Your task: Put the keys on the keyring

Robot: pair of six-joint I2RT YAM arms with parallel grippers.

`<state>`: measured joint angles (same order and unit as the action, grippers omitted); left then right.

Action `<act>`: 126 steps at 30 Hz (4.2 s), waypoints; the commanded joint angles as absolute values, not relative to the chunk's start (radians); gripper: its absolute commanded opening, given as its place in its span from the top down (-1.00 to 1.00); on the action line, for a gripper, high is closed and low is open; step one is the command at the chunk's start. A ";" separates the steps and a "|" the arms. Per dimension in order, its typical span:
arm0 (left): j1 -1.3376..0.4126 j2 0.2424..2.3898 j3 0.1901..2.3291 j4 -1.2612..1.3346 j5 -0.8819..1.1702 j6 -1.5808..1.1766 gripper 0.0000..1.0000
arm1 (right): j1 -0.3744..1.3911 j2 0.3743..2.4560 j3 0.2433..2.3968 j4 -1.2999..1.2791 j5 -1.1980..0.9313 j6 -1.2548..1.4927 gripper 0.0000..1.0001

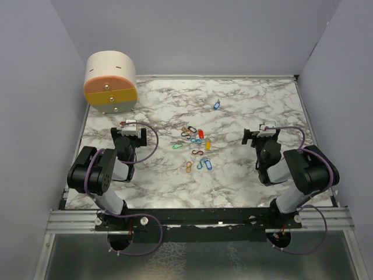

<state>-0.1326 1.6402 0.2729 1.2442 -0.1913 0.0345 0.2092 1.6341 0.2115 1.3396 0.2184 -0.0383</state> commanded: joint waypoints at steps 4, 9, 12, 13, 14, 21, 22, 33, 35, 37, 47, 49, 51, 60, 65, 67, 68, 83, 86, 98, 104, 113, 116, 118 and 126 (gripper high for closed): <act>-0.134 1.643 0.276 1.248 -0.204 0.023 -0.98 | 0.206 1.632 0.219 1.362 0.198 -0.037 -1.00; -0.133 1.643 0.276 1.248 -0.204 0.023 -0.98 | 0.206 1.633 0.219 1.363 0.198 -0.037 -1.00; -0.133 1.643 0.275 1.249 -0.204 0.023 -0.98 | 0.205 1.632 0.219 1.363 0.197 -0.037 -1.00; -0.133 1.643 0.276 1.248 -0.204 0.023 -0.98 | 0.205 1.632 0.219 1.363 0.198 -0.037 -1.00; -0.134 1.643 0.276 1.248 -0.204 0.023 -0.98 | 0.206 1.632 0.219 1.363 0.197 -0.035 -1.00; -0.134 1.643 0.276 1.248 -0.204 0.023 -0.98 | 0.205 1.633 0.218 1.363 0.198 -0.035 -1.00; -0.134 1.643 0.276 1.248 -0.204 0.023 -0.98 | 0.205 1.632 0.219 1.363 0.198 -0.036 -1.00; -0.133 1.643 0.276 1.249 -0.204 0.023 -0.98 | 0.206 1.633 0.219 1.362 0.198 -0.036 -1.00; -0.133 1.643 0.275 1.248 -0.203 0.023 -0.98 | 0.204 1.633 0.219 1.361 0.198 -0.037 -1.00; -0.133 1.643 0.276 1.248 -0.204 0.023 -0.98 | 0.206 1.633 0.219 1.361 0.197 -0.037 -1.00; -0.134 1.643 0.277 1.248 -0.204 0.023 -0.98 | 0.205 1.632 0.219 1.362 0.198 -0.036 -1.00; -0.133 1.643 0.277 1.248 -0.203 0.023 -0.98 | 0.206 1.633 0.219 1.362 0.198 -0.036 -1.00; -0.133 1.643 0.277 1.248 -0.203 0.023 -0.98 | 0.205 1.634 0.219 1.362 0.198 -0.037 -1.00; -0.134 1.641 0.275 1.249 -0.204 0.023 -0.98 | 0.206 1.633 0.219 1.363 0.198 -0.037 -1.00; -0.148 1.549 0.343 1.057 -0.240 0.023 -0.98 | 0.207 1.599 0.194 1.389 0.177 -0.062 -1.00; -0.154 1.493 0.400 0.917 -0.239 0.027 -0.98 | 0.220 1.509 0.210 1.289 0.194 -0.079 -1.00; -0.160 1.463 0.412 0.899 -0.232 0.037 -0.98 | 0.229 1.444 0.234 1.171 0.190 -0.091 -1.00; -0.206 0.848 0.381 0.620 -0.217 -0.422 -0.98 | 0.236 0.986 0.600 0.342 -0.133 0.247 -1.00; -0.204 0.778 0.358 0.602 -0.113 -0.488 -0.98 | 0.235 0.972 0.597 0.341 -0.133 0.361 -1.00; -0.204 0.708 0.321 0.598 0.072 -0.575 -0.98 | 0.235 0.953 0.496 0.393 -0.186 0.392 -1.00; -0.204 0.761 0.382 0.516 0.116 -0.587 -0.98 | 0.234 1.066 0.581 0.261 -0.160 0.366 -0.99; -0.204 0.721 0.381 0.445 0.097 -0.601 -0.98 | 0.235 1.139 0.633 0.215 -0.155 0.377 -0.99; -0.204 0.710 0.379 0.444 0.106 -0.594 -0.98 | 0.234 1.162 0.650 0.190 -0.158 0.375 -0.99; -0.204 0.729 0.387 0.443 0.140 -0.579 -0.98 | 0.235 1.181 0.657 0.185 -0.175 0.368 -0.99; -0.209 0.928 0.428 0.430 0.291 -0.542 -0.98 | 0.236 1.222 0.662 0.179 -0.215 0.356 -0.95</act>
